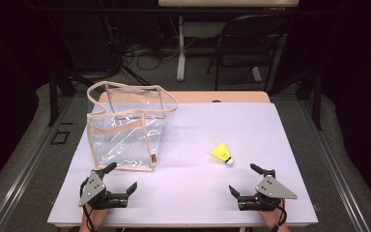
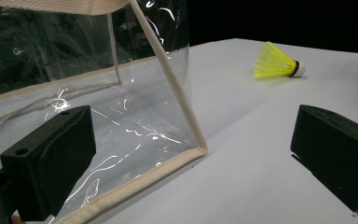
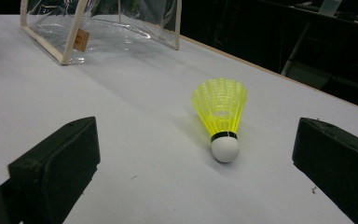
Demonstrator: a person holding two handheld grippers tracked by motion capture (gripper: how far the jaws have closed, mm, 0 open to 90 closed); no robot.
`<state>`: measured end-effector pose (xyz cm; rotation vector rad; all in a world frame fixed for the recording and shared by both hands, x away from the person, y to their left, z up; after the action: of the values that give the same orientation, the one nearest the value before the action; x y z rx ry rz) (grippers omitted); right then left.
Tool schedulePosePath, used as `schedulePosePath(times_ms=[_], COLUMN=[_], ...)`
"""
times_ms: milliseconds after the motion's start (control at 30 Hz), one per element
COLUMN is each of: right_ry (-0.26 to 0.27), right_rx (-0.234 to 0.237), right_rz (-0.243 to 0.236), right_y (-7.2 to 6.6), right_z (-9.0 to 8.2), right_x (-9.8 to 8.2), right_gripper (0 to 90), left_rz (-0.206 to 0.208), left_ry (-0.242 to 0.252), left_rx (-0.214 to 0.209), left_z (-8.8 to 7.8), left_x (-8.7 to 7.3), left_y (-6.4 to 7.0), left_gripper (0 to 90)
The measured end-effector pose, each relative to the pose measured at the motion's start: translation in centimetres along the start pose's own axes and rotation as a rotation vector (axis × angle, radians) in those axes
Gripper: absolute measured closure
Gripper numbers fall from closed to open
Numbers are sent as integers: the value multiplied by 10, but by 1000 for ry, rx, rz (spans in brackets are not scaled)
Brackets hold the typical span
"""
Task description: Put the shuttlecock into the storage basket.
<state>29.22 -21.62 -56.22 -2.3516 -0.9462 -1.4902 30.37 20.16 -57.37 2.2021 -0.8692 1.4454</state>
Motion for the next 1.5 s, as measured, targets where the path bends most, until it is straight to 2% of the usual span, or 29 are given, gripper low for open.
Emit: schedulePosePath(times_ms=[67, 100, 200, 300, 533, 900, 1433, 1500], right_ry=[-16, -39, -49, -78, -109, -188, -310, -312], right_rx=[-12, -32, -23, -21, -10, 8, 42, 42], right_rz=[0, -20, -11, -23, -23, 12, 26, 28], right_y=[1, 3, 5, 6, 6, 16, 26, 26], right_z=[1, 4, 8, 15, 21, 34, 58, 58], right_x=[1, 2, 4, 6, 9, 13, 19, 19], right_gripper=[6, 6, 5, 5, 4, 1, 0, 0], left_rz=[-2, 0, 6, 11, 13, 28, 27, 28], left_ry=[-1, -3, -8, -13, -11, -20, -14, -15], left_rx=[1, 0, -2, -4, -9, -14, -13, -13], left_z=[1, 1, 3, 3, 4, 5, 7, 7], left_x=[0, 0, 0, 0, 0, 1, 2, 2], left_y=[-1, -1, 0, 0, 1, 3, 2, 2], left_gripper=[1, 1, 1, 1, 1, 1, 1, 1])
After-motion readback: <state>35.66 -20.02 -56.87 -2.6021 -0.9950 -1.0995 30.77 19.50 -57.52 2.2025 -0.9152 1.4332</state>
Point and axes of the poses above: each handheld gripper's, and its own axes: z roughly forward along the jaws, x roughly out of its top, y roughly to its right, the point moved 6 cm from there along z, roughly forward along the jaws, and after that the axes turned 13 degrees about -y, right-handed, at the moved point
